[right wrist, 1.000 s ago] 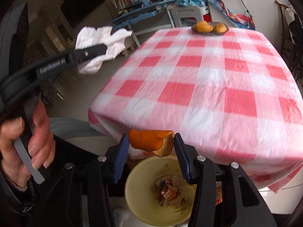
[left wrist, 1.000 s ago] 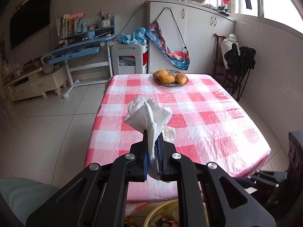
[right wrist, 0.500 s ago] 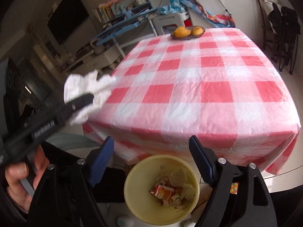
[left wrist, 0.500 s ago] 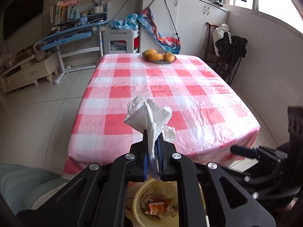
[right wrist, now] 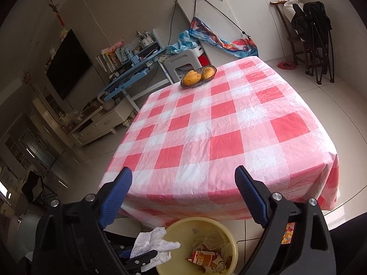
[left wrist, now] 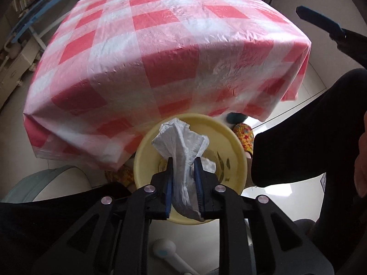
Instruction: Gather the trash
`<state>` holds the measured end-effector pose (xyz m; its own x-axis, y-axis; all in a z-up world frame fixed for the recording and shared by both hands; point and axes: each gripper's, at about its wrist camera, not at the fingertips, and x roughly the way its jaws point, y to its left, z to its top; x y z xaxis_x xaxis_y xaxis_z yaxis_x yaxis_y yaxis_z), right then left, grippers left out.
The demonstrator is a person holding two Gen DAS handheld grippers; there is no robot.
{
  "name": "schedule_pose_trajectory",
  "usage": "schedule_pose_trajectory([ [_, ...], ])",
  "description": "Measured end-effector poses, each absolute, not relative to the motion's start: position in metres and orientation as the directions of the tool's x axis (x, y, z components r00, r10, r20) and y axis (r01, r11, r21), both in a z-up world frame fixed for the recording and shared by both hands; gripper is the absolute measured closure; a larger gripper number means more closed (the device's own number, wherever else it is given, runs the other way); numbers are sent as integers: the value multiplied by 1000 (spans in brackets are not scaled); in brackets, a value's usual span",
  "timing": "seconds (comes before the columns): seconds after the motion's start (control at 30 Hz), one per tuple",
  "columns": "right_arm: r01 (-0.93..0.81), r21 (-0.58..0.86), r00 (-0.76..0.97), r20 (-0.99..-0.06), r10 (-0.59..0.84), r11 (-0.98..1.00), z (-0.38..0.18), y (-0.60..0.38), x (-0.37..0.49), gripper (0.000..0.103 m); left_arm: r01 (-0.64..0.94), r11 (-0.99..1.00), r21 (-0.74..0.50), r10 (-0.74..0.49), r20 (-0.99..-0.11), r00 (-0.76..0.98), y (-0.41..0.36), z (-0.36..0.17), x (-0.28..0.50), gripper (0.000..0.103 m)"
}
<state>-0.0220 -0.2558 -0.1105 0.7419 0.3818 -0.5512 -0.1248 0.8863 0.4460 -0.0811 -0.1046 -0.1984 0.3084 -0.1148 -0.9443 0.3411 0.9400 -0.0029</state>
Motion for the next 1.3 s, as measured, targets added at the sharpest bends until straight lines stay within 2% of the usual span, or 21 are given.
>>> schedule_pose_trajectory([
  [0.03, -125, 441, 742, -553, 379, 889, -110, -255, -22, 15, 343, 939, -2, -116, -943, 312, -105, -197, -81, 74],
  [0.1, -126, 428, 744, -556, 371, 895, -110, -254, -24, 15, 334, 943, -2, -120, -935, 334, -102, -192, -81, 58],
  [0.3, -126, 389, 748, -567, 345, 912, -110, -250, -25, 14, 234, 972, -5, -121, -868, 481, -82, -161, -76, 41],
  [0.33, -128, 382, 751, -566, 341, 915, -109, -249, -26, 14, 213, 977, 1, -114, -845, 523, -79, -153, -76, 39],
  [0.4, -135, 368, 762, -555, 334, 920, -105, -248, -28, 14, 173, 985, 12, -97, -788, 608, -73, -136, -80, 28],
  [0.5, -151, 335, 782, -536, 320, 930, -100, -242, -32, 12, 109, 994, 15, -66, -707, 704, -62, -116, -86, 17],
  [0.63, -186, 277, 802, -512, 308, 943, -90, -232, -37, 12, 60, 998, 4, -42, -660, 750, -49, -100, -87, 15],
  [0.7, -199, 251, 815, -495, 302, 947, -84, -228, -40, 12, 49, 999, -12, -45, -650, 758, -45, -93, -84, 12],
  [1.1, -238, 126, 888, -373, 269, 963, -42, -221, -76, 10, 22, 997, -79, -65, -592, 803, -32, -62, -95, 8],
  [1.3, -207, 60, 913, -347, 214, 977, -36, -227, -93, 7, 60, 998, -37, -70, -575, 815, -40, -44, -108, 8],
])
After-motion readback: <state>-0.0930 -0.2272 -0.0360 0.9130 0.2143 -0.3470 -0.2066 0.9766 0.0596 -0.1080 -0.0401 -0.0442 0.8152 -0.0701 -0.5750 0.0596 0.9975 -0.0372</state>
